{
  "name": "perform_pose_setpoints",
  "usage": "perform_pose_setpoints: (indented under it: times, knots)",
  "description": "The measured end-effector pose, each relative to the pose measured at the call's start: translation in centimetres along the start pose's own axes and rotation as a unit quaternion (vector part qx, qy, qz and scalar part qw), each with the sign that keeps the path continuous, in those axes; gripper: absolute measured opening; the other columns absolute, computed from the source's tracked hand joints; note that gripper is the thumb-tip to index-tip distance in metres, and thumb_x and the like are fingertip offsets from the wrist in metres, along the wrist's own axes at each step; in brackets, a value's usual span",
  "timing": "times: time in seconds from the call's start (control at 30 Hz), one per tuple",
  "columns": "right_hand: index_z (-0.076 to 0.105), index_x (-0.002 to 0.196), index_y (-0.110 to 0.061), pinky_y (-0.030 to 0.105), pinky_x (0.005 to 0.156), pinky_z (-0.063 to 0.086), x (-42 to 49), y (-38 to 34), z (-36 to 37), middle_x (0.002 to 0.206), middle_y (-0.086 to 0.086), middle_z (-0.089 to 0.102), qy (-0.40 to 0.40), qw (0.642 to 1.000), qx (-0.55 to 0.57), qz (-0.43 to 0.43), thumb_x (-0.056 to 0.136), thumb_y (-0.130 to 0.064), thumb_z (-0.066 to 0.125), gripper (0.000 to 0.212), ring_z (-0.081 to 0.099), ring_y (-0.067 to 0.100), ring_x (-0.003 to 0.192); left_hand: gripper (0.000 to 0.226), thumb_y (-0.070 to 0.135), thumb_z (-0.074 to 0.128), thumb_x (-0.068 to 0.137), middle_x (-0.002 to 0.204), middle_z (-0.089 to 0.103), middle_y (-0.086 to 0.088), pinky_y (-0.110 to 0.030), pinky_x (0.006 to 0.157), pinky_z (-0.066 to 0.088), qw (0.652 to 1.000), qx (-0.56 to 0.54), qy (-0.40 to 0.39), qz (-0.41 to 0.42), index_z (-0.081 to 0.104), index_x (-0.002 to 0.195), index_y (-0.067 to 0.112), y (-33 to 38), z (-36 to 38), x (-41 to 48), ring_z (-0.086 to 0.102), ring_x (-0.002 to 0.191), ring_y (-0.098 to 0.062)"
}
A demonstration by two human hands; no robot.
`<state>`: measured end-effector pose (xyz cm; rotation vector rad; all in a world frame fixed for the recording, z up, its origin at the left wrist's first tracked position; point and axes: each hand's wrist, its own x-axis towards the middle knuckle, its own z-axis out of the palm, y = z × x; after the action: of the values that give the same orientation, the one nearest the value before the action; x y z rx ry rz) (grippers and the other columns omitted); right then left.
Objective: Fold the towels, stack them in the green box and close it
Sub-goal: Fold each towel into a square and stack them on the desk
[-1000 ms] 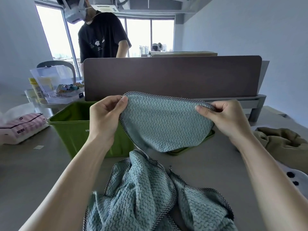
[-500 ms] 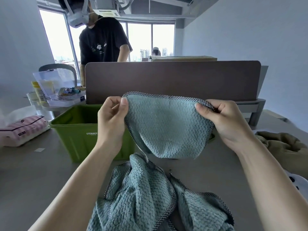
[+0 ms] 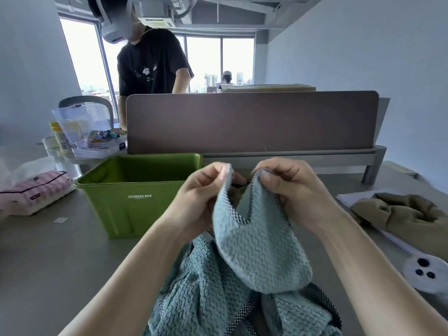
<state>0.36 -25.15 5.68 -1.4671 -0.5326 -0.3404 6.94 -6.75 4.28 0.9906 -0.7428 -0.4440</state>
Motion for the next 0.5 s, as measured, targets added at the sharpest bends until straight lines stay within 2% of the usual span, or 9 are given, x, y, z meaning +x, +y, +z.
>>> perform_pose_setpoints:
  times: [0.07,0.27,0.43,0.5]
  knots:
    - [0.079,0.080,-0.026,0.024,0.076,0.052,0.2,0.6,0.8,0.082,-0.009,0.073,0.021,0.999,-0.028,0.001,0.058,-0.049,0.087,0.033,0.066,0.008,0.077,0.024,0.002,0.050,0.096,0.082,0.069,-0.010,-0.031,0.065,0.055,1.000,0.022,-0.008,0.014,0.069,0.082,0.009,-0.6,0.8,0.0,0.063,0.068,-0.020]
    - [0.075,0.072,-0.023,0.021,0.068,0.053,0.1,0.6,1.5,0.074,-0.007,0.072,0.047,0.999,-0.024,-0.015,0.050,-0.043,0.092,0.034,0.067,0.009,0.069,0.021,0.007,0.058,0.088,0.083,0.069,-0.007,-0.029,0.066,0.055,0.998,0.040,0.022,0.048,0.074,0.077,0.015,-0.6,1.7,-0.1,0.064,0.068,-0.017]
    - [0.076,0.069,-0.025,0.023,0.070,0.053,0.0,0.4,2.0,0.073,-0.008,0.072,0.084,0.996,-0.033,-0.027,0.049,-0.041,0.090,0.029,0.066,0.009,0.069,0.032,-0.008,0.054,0.091,0.081,0.069,-0.010,-0.030,0.064,0.055,0.996,0.066,0.025,0.054,0.074,0.077,0.014,-0.4,1.5,-0.1,0.064,0.065,-0.018]
    - [0.075,0.070,-0.027,0.024,0.074,0.052,0.0,0.3,2.1,0.077,-0.010,0.070,0.080,0.995,-0.046,-0.039,0.053,-0.039,0.089,0.025,0.064,0.009,0.074,0.029,-0.011,0.056,0.088,0.078,0.070,-0.010,-0.029,0.061,0.056,0.995,0.077,0.020,0.061,0.074,0.079,0.009,-0.4,1.5,-0.2,0.065,0.063,-0.017]
